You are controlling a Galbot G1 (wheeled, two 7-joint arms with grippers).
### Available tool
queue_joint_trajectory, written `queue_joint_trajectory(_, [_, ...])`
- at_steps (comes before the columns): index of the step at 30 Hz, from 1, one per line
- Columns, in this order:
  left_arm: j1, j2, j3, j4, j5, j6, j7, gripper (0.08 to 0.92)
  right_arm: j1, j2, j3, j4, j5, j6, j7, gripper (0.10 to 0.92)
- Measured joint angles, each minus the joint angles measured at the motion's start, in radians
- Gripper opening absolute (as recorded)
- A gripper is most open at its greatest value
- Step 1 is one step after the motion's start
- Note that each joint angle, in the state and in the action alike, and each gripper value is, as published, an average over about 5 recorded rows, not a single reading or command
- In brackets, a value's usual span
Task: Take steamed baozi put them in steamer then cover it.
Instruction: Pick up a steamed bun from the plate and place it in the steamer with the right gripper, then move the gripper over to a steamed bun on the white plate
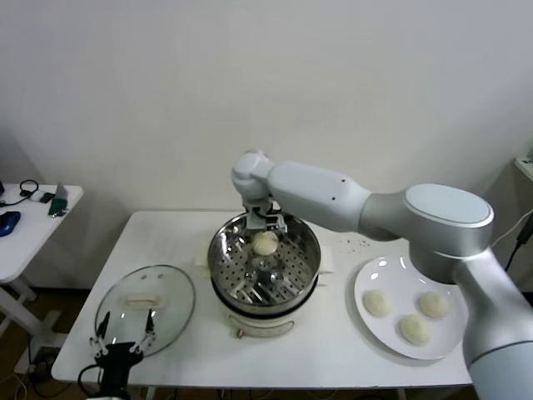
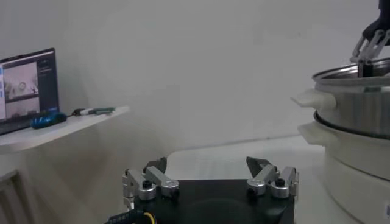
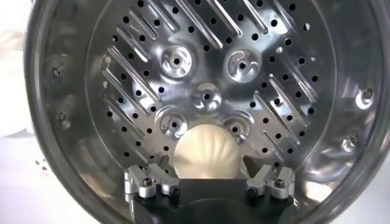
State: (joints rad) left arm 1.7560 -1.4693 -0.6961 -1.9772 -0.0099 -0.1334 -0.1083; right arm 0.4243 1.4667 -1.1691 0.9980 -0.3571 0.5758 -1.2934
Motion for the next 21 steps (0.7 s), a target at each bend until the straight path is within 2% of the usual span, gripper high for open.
queue_joint_trajectory(7, [0.000, 0.000, 0.001, -0.004, 0.006, 0.003, 0.000, 0.823, 0.085, -0.064, -0.010, 0.061, 0.103, -0.026, -0.034, 0.823])
queue_joint_trajectory(13, [-0.005, 0.000, 0.005, -0.008, 0.007, 0.008, 0.000, 0.823, 0.195, -0.169, -0.066, 0.104, 0.292, -0.106, -0.038, 0.823])
queue_joint_trajectory(21, [-0.014, 0.010, 0.012, -0.009, 0.001, 0.012, 0.000, 0.823, 0.320, -0.361, -0.204, 0.167, 0.542, -0.282, 0.066, 0.823])
